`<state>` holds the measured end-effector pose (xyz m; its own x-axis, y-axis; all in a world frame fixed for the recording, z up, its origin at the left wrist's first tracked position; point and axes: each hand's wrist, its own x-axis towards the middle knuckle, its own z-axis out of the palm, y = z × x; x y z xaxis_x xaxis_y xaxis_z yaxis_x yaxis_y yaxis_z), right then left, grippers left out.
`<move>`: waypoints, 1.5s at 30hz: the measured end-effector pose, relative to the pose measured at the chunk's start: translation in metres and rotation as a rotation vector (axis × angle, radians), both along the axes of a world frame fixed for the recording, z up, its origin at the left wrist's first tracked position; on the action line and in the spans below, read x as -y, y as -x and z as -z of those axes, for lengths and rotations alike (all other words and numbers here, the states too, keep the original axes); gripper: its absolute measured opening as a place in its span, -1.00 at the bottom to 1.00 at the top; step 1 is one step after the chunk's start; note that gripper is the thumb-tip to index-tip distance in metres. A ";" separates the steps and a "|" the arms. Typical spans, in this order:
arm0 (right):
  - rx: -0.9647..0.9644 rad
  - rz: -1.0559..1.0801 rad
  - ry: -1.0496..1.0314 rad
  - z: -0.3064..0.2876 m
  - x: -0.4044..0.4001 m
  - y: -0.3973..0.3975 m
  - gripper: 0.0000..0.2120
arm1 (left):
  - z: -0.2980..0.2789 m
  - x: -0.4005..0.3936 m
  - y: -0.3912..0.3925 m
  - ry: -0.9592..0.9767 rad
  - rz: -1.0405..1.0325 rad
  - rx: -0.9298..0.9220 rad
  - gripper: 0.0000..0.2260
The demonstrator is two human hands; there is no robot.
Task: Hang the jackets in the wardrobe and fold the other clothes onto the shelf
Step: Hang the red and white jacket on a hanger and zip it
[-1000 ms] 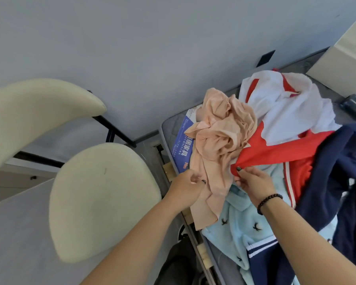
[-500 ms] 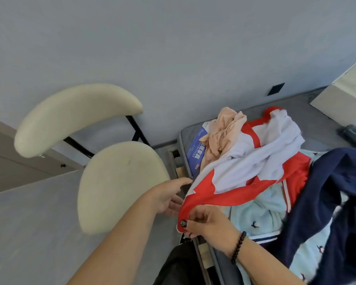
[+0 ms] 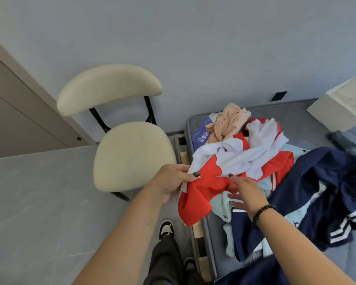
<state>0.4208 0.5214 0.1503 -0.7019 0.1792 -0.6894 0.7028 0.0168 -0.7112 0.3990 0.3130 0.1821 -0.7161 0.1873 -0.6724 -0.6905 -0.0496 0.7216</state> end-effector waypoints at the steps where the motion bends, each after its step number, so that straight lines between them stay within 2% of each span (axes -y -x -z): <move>1: 0.112 0.028 0.068 -0.002 0.004 -0.002 -0.66 | -0.006 0.007 -0.009 0.011 0.035 -0.016 -0.76; 4: 0.332 0.002 0.330 -0.004 0.030 -0.006 -0.40 | -0.023 0.030 -0.039 0.055 0.157 -0.054 -0.76; 5: 0.338 0.013 0.420 -0.002 0.041 -0.007 -0.42 | -0.026 0.039 -0.048 0.063 0.205 -0.067 -0.79; 7: 0.289 0.081 0.514 0.002 0.063 -0.008 -0.64 | -0.031 0.057 -0.069 0.073 0.304 -0.075 -0.82; 9: 0.236 0.082 0.383 0.008 0.084 -0.010 -0.87 | -0.034 0.077 -0.091 0.081 0.305 -0.046 -0.84; 12: 0.110 -0.004 0.041 0.017 0.116 -0.025 -0.91 | -0.037 0.109 -0.122 0.066 0.126 0.020 -0.82; 14: -0.031 -0.065 -0.026 0.008 0.139 -0.046 -0.90 | -0.038 0.131 -0.139 0.051 0.002 0.059 -0.78; 16: -0.160 -0.134 -0.028 -0.004 0.161 -0.069 -0.86 | -0.042 0.152 -0.153 0.127 -0.049 0.069 -0.79; 18: -0.275 -0.196 -0.011 -0.017 0.181 -0.090 -0.84 | -0.043 0.169 -0.164 0.267 -0.065 0.072 -0.72; 20: -0.384 -0.268 -0.014 -0.030 0.202 -0.109 -0.78 | -0.045 0.185 -0.175 0.308 -0.106 0.084 -0.67; 23: -0.526 -0.360 -0.027 -0.048 0.228 -0.140 -0.71 | -0.048 0.212 -0.196 0.214 -0.183 0.073 -0.67; 26: -0.606 -0.486 -0.028 -0.066 0.254 -0.171 -0.81 | -0.050 0.238 -0.216 0.118 -0.266 0.043 -0.63; 29: -0.653 -0.606 -0.008 -0.086 0.278 -0.204 -0.80 | -0.051 0.265 -0.235 -0.049 -0.385 0.034 -0.73; 31: -0.708 -0.710 0.034 -0.102 0.295 -0.229 -0.85 | -0.051 0.287 -0.252 -0.128 -0.466 0.058 -0.71; 33: -0.744 -0.811 0.086 -0.115 0.312 -0.252 -0.74 | -0.049 0.310 -0.269 -0.093 -0.515 0.092 -0.79; 35: -0.745 -0.876 0.138 -0.119 0.328 -0.271 -0.60 | -0.049 0.333 -0.289 0.035 -0.588 0.134 -0.88; 37: -0.711 -0.919 0.176 -0.118 0.343 -0.285 -0.65 | -0.054 0.352 -0.310 0.143 -0.712 0.171 -0.92; 39: -0.687 -0.955 0.193 -0.115 0.358 -0.294 -0.68 | -0.063 0.368 -0.329 0.241 -0.847 0.168 -0.86; 42: -0.609 -1.038 0.206 -0.114 0.376 -0.304 -0.50 | -0.088 0.383 -0.355 0.341 -1.025 0.068 -0.80; 45: -0.422 -1.171 0.221 -0.107 0.389 -0.310 -0.59 | -0.127 0.388 -0.381 0.327 -1.070 -0.081 -0.84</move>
